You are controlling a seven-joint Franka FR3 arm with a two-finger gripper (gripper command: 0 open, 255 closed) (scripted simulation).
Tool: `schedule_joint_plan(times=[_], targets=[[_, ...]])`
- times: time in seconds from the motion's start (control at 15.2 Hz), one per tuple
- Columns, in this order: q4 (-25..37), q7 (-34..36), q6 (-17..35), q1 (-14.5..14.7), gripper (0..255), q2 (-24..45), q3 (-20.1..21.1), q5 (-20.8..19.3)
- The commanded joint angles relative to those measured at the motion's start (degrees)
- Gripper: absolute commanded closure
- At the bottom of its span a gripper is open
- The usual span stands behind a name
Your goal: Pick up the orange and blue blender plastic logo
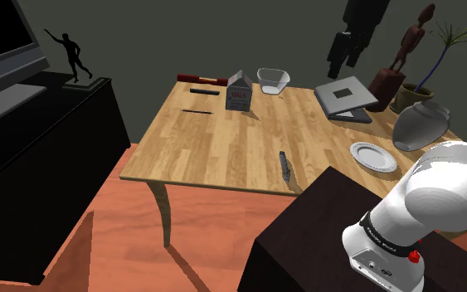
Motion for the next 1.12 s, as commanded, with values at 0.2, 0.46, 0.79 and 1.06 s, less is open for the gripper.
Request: schedule_joint_plan(times=[0.2, 0.46, 0.79, 1.06], targets=[[-5.2, 3.4, 5.4, -1.2, 0, 0.6, -0.3, 0.7], [-11.4, 7.8, 13.0, -2.9, 0, 2.5, -0.7, 1.7], [-17.9, 13.0, 23.2, -4.8, 0, 6.8, -1.2, 2.9], [-21.9, 16.9, 32.1, -6.1, 0, 12.0, -1.6, 3.9]])
